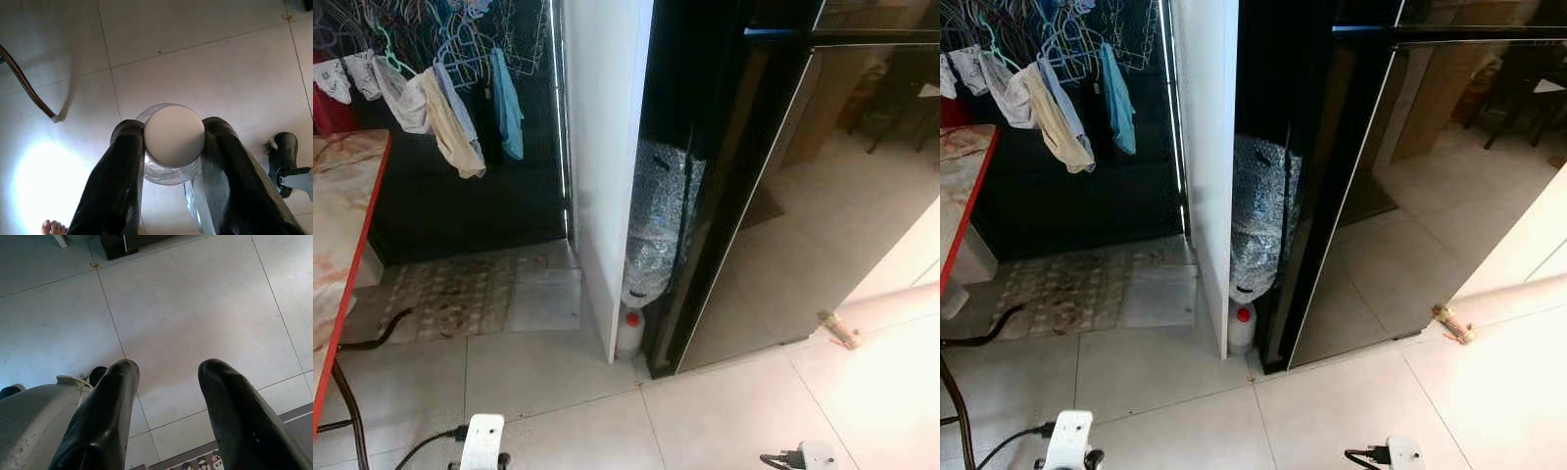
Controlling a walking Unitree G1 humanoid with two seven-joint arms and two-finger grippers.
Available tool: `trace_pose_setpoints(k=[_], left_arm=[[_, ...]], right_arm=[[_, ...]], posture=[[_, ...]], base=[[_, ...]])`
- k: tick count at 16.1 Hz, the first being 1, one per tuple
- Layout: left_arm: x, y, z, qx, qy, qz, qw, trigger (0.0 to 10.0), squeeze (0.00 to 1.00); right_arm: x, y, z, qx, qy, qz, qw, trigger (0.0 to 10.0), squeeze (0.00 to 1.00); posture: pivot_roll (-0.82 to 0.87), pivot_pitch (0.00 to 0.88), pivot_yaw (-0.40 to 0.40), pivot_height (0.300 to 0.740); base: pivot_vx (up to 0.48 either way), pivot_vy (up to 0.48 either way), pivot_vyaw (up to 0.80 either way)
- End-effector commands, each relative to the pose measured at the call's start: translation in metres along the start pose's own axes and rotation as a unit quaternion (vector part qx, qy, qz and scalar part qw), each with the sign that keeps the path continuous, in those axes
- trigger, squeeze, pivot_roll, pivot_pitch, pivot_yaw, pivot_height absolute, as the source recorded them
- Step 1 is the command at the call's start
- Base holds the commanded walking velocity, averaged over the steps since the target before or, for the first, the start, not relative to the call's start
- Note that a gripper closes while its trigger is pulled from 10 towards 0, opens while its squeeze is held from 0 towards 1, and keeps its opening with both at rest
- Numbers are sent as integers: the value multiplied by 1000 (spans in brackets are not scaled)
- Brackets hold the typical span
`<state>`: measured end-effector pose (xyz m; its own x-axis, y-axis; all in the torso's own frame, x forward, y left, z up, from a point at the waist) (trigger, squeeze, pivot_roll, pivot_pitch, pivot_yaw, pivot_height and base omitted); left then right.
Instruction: Restocking fridge
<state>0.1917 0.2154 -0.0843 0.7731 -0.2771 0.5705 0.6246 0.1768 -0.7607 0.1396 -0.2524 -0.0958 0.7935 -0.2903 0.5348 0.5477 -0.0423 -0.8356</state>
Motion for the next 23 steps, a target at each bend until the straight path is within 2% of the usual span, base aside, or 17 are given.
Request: trace_pose_setpoints(k=[1,3,8,17,23], left_arm=[[1,0,-2,-3,11,-5,1000,10000,0],[-1,0,-4,-5,8,-2,1000,10000,0],[-13,-3,-6,-7,4,16,1000,10000,0],[-10,-2,-2,1,1,16,1000,10000,0],[-9,-2,-6,-4,3,15,1000,10000,0]], right_arm=[[0,-1,-3,-6,-2,4,1000,10000,0],[-1,-1,-4,-6,0,6,1000,10000,0],[-3,-1,-4,-4,-8,14,1000,10000,0],[2,0,-4,-4,-10,12,1000,10000,0],[5,0,-4,-4,-12,10,1000,10000,0]], posture=[[18,0,-79,740],[19,0,-80,740],[19,0,-82,740],[17,0,-83,740],[9,11,-81,740]], base=[[0,0,0],[0,0,0],[0,0,-771],[0,0,-769],[0,0,-769]])
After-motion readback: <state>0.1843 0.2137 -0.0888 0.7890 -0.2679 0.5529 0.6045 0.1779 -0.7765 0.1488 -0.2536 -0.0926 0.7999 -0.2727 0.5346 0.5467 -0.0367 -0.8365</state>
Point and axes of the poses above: a point about 5 cm out from each wrist's last joint towards the gripper, its own y axis pointing out of the wrist towards the gripper, its own x axis along the axis of the wrist's last joint, z = x × y, the point moved 1 cm from there along y, pointing out of the wrist towards the gripper, and after that the axes turned 12 degrees about y, right-handed, at the moved point
